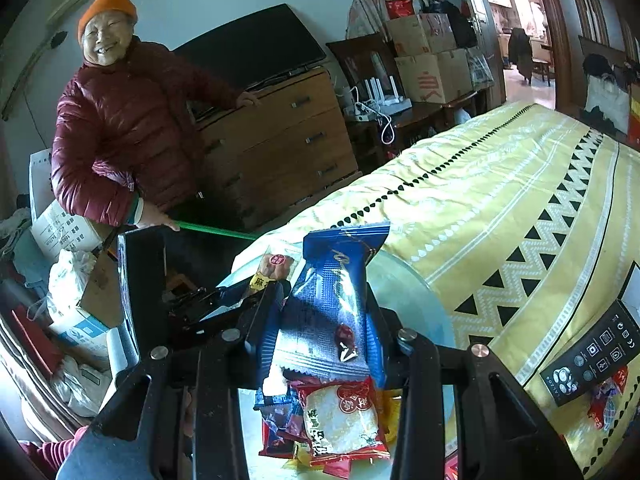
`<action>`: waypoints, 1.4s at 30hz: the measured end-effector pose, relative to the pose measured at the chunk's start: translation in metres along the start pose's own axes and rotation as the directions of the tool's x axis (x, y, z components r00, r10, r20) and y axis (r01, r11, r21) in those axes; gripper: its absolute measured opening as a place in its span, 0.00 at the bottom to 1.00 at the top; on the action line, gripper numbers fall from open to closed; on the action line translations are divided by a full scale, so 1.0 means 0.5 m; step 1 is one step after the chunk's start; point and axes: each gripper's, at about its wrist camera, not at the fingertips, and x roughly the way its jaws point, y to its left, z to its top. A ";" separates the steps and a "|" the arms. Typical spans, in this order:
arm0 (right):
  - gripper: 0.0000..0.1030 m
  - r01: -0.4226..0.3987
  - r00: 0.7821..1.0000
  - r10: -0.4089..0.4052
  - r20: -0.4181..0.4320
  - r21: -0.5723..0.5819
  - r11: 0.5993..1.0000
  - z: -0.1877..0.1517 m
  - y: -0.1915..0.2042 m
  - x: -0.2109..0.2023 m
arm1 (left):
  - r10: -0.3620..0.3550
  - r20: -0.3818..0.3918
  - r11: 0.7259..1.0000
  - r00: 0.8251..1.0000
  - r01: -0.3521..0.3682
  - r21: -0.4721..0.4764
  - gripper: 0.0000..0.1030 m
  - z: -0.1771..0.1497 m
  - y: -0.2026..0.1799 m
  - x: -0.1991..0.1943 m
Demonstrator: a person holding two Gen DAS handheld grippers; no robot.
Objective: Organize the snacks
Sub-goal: 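Lower both snacks into the bowl and open both tools, then move both open tools back over the snack pile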
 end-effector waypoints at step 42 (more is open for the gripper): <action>0.63 0.041 0.998 -0.045 0.055 0.065 0.997 -0.049 -0.068 -0.072 | 0.053 -0.020 0.998 0.998 -0.053 0.025 0.95 -0.013 -0.046 0.026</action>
